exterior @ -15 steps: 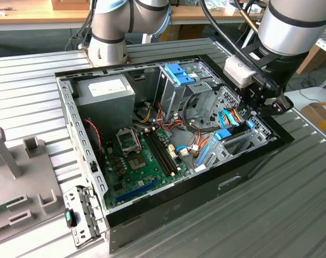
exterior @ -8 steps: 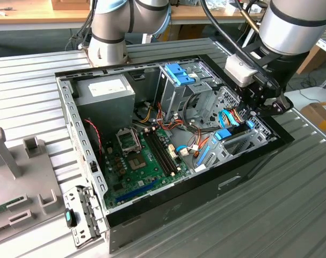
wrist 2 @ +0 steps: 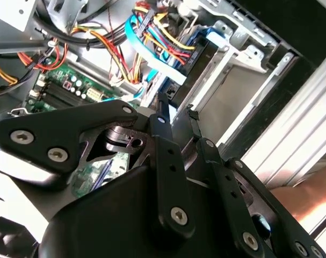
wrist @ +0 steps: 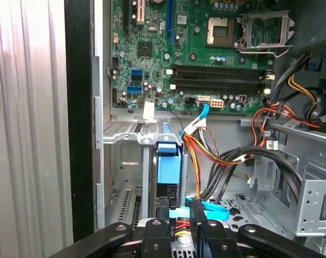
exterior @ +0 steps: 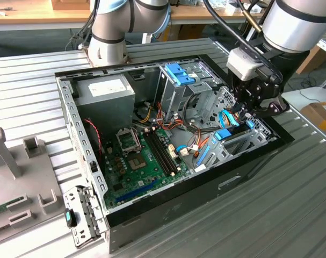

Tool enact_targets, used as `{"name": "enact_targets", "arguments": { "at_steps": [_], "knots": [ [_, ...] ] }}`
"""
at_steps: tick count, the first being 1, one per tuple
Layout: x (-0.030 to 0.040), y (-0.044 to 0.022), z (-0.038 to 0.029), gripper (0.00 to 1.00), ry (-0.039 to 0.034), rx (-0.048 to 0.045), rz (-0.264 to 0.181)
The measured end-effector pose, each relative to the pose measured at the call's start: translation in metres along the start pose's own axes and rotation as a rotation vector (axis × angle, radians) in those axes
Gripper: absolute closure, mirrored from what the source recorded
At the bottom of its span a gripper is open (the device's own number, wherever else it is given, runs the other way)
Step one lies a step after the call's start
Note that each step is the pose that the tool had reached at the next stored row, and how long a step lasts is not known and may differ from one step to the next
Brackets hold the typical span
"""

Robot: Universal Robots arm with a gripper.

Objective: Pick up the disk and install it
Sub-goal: 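Insert the second disk wire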

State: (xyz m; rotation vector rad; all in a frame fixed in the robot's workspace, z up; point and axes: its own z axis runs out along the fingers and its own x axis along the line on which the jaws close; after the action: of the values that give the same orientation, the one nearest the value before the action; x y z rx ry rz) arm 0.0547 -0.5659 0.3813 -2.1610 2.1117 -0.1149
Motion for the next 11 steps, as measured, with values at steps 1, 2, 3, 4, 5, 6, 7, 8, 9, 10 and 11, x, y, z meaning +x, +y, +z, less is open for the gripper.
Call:
{"name": "enact_targets", "arguments": {
  "at_steps": [1,2,3,4,5,6,7,8,9,10,11],
  "knots": [
    [-0.0005,-0.0005,0.0001,0.71,0.0002,-0.0103,0.002],
    [-0.0009,-0.0009,0.0001,0.71,0.0002,-0.0166,0.004],
    [-0.0010,-0.0012,0.0002,0.71,0.0002,-0.0220,0.006],
    [-0.0010,-0.0015,0.0003,0.71,0.0002,-0.0288,0.007],
    [-0.0012,-0.0023,0.0003,0.71,0.0004,-0.0434,0.009],
    [-0.0012,-0.0027,0.0003,0.71,0.0004,-0.0517,0.010],
    [-0.0013,-0.0030,0.0004,0.71,0.0000,-0.0589,0.011],
    [-0.0012,-0.0036,0.0005,0.71,-0.0007,-0.0679,0.012],
    [-0.0012,-0.0041,0.0006,0.71,-0.0010,-0.0736,0.013],
    [-0.0012,-0.0048,0.0007,0.71,-0.0011,-0.0789,0.014],
    [-0.0012,-0.0049,0.0007,0.71,-0.0013,-0.0803,0.014]
  ]
}}
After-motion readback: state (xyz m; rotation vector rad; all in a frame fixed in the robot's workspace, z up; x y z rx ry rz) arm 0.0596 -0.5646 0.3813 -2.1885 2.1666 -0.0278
